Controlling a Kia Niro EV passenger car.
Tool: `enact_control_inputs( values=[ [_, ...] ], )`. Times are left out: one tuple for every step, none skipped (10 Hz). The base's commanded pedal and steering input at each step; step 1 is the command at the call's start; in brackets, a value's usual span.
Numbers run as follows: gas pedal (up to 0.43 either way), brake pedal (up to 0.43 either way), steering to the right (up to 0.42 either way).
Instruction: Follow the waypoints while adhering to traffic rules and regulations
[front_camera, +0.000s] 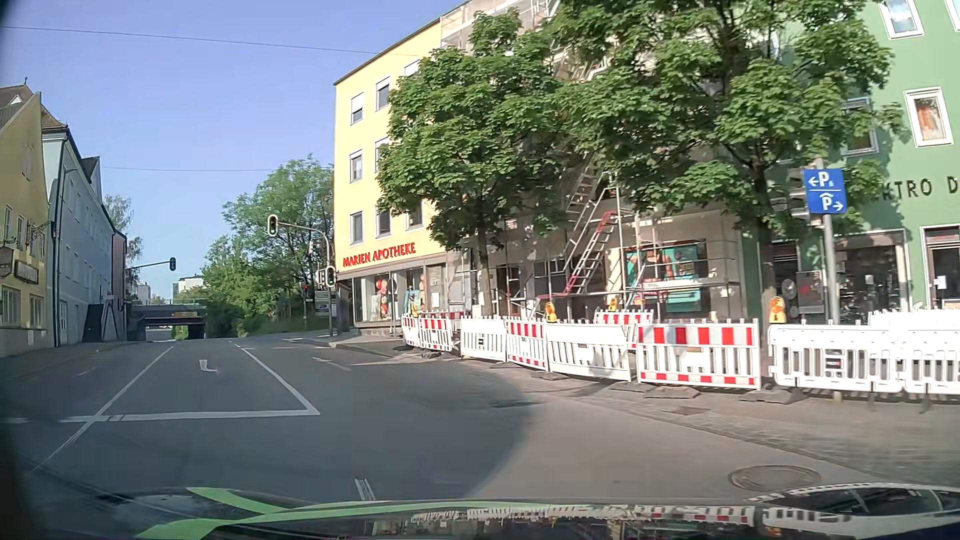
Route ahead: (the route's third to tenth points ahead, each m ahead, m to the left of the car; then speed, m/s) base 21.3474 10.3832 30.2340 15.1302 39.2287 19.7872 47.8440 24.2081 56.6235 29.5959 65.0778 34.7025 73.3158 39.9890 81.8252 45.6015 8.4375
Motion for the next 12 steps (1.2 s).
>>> enact_control_inputs(
  values=[
    [0.130,0.000,-0.155],
    [0.157,0.000,-0.155],
    [0.169,0.000,-0.155],
    [0.169,0.000,-0.155],
    [0.177,0.000,-0.154],
    [0.177,0.000,-0.154],
    [0.177,0.000,-0.154],
    [0.177,0.000,-0.151],
    [0.177,0.000,-0.149],
    [0.177,0.000,-0.143],
    [0.177,0.000,-0.135],
    [0.177,0.000,-0.130]
  ],
)
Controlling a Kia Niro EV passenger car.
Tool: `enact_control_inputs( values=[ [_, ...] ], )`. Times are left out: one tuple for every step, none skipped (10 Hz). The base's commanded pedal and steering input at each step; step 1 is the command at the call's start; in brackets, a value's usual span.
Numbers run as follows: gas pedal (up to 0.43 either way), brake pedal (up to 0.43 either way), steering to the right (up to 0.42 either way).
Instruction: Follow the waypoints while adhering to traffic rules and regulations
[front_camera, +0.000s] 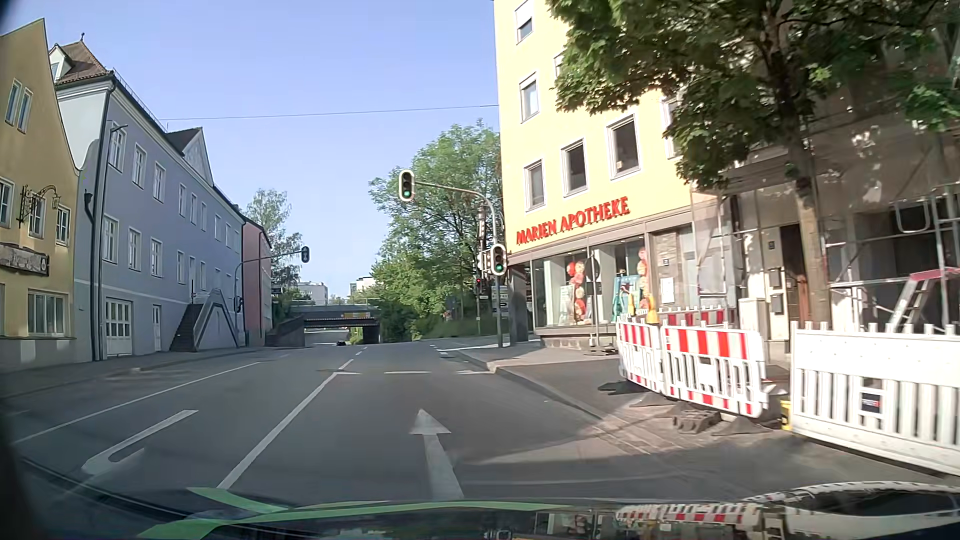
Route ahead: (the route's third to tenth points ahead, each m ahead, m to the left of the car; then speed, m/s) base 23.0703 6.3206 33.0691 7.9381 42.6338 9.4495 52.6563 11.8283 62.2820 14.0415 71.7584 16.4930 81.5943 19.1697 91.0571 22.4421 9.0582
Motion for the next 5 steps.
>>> enact_control_inputs(
  values=[
    [0.177,0.000,-0.127],
    [0.197,0.000,-0.123],
    [0.220,0.000,-0.118],
    [0.220,0.000,-0.107],
    [0.220,0.000,-0.091]
  ],
)
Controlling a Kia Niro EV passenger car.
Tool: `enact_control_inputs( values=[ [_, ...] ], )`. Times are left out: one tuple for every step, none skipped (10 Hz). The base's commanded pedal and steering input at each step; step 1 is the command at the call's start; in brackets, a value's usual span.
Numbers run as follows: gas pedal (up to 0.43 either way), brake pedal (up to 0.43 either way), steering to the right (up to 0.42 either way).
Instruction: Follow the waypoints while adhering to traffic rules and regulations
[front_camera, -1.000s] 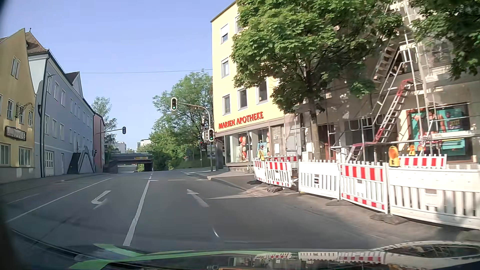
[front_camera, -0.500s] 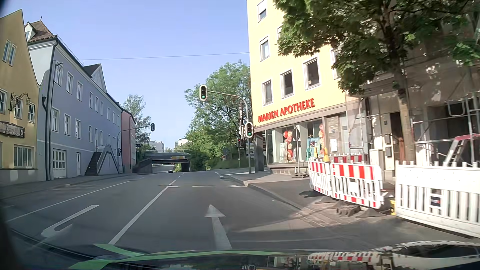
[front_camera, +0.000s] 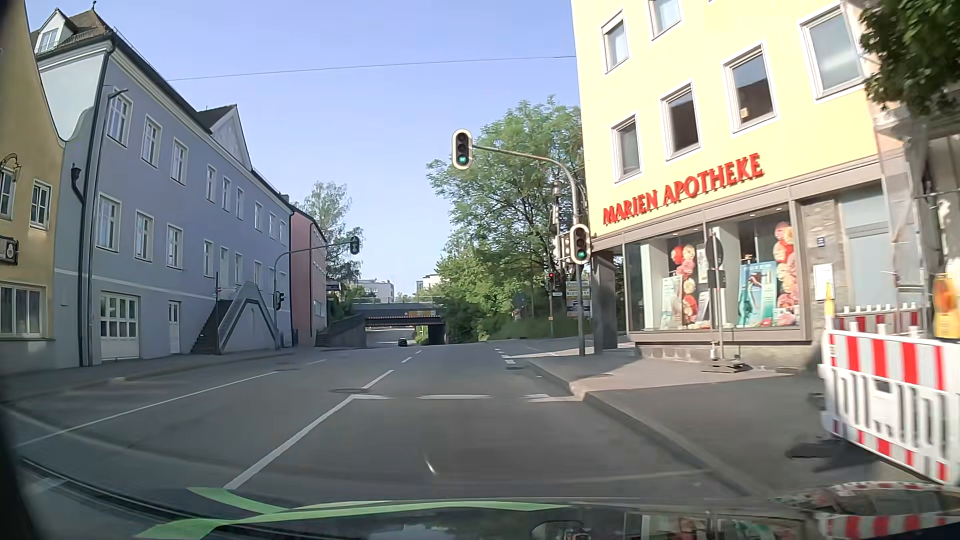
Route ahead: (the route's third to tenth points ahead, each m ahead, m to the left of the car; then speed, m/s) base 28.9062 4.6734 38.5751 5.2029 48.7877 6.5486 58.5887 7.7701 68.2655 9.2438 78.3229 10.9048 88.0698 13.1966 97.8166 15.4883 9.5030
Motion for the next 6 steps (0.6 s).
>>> enact_control_inputs(
  values=[
    [0.220,0.000,-0.078],
    [0.220,0.000,-0.071],
    [0.220,0.000,-0.066],
    [0.220,0.000,-0.062],
    [0.220,0.000,-0.055],
    [0.220,0.000,-0.039]
  ],
)
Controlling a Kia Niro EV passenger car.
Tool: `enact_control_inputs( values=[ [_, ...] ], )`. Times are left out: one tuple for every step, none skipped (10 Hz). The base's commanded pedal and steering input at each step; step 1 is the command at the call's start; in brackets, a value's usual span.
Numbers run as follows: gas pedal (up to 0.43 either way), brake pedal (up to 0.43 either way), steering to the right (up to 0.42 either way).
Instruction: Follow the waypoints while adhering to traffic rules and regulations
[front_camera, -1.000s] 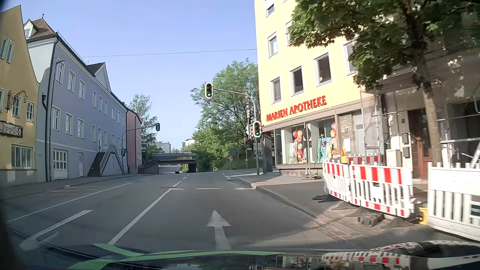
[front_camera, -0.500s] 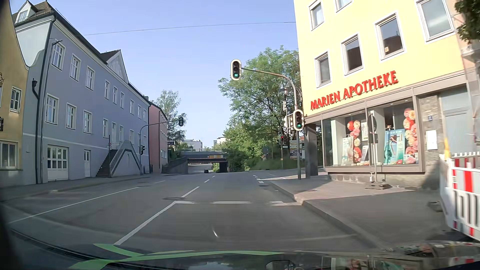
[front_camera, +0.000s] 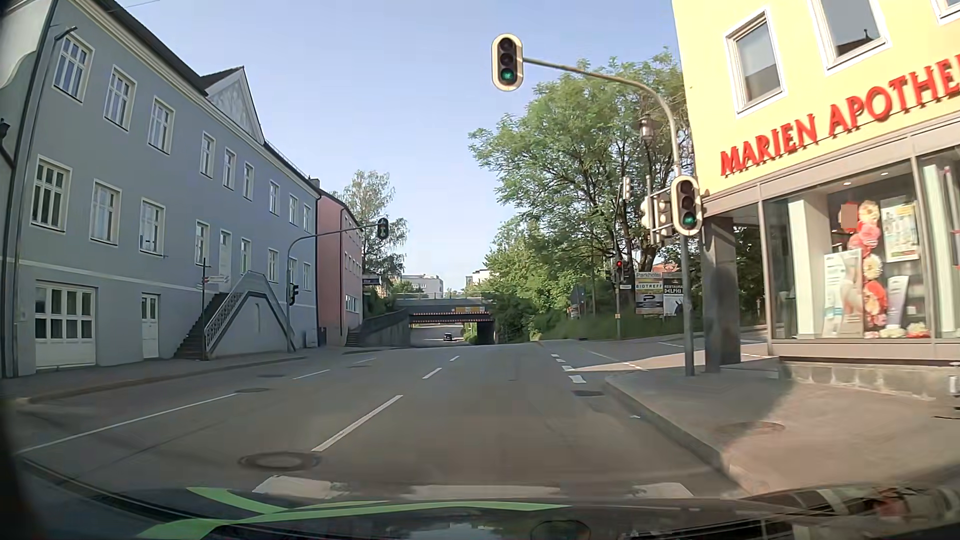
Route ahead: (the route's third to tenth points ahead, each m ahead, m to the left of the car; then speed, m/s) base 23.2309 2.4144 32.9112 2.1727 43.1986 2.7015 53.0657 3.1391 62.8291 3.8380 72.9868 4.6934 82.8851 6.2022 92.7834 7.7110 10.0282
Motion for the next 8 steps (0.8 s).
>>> enact_control_inputs(
  values=[
    [0.220,0.000,-0.017],
    [0.220,0.000,-0.004],
    [0.220,0.000,-0.002],
    [0.220,0.000,0.000],
    [0.228,0.000,0.002],
    [0.228,0.000,0.002],
    [0.228,0.000,0.002],
    [0.228,0.000,0.002]
  ],
)
